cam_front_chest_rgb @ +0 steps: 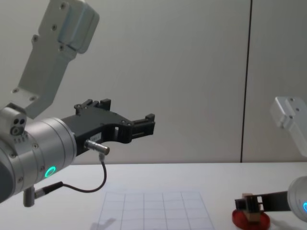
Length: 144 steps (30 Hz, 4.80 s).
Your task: Use the one hand to pick up the stamp and affix it onto the A4 paper.
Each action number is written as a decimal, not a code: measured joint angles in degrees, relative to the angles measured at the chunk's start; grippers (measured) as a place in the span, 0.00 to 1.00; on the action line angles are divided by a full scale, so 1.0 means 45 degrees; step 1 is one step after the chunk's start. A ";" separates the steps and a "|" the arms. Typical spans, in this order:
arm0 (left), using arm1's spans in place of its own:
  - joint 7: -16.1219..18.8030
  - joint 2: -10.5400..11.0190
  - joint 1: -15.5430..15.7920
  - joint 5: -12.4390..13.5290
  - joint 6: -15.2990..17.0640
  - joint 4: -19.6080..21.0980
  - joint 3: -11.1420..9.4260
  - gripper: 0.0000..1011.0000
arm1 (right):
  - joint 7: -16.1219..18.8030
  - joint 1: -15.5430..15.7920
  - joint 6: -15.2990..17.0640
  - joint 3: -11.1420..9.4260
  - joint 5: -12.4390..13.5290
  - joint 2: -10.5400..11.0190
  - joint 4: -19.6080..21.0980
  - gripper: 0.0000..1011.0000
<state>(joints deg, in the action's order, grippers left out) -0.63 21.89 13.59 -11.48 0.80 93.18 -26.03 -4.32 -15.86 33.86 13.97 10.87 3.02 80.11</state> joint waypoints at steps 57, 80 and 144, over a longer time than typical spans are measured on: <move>0.0000 0.0000 0.0000 0.0000 0.0000 0.0000 0.0000 0.99 | -0.0214 0.0098 0.0102 -0.0091 0.0107 -0.0048 -0.0160 0.22; 0.0001 -0.0001 0.0000 0.0000 0.0000 0.0000 0.0001 0.99 | -0.0185 0.0258 -0.0463 -0.0117 -0.0278 -0.0078 -0.0295 0.22; 0.0000 0.0000 0.0000 0.0000 0.0000 0.0000 0.0000 0.99 | 0.6813 -0.0217 -0.2764 0.0519 -0.2813 0.0720 0.0616 0.22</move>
<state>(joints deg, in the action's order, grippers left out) -0.62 21.90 13.59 -11.48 0.80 93.18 -26.03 26.33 -16.83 21.43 16.30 -1.79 6.26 82.88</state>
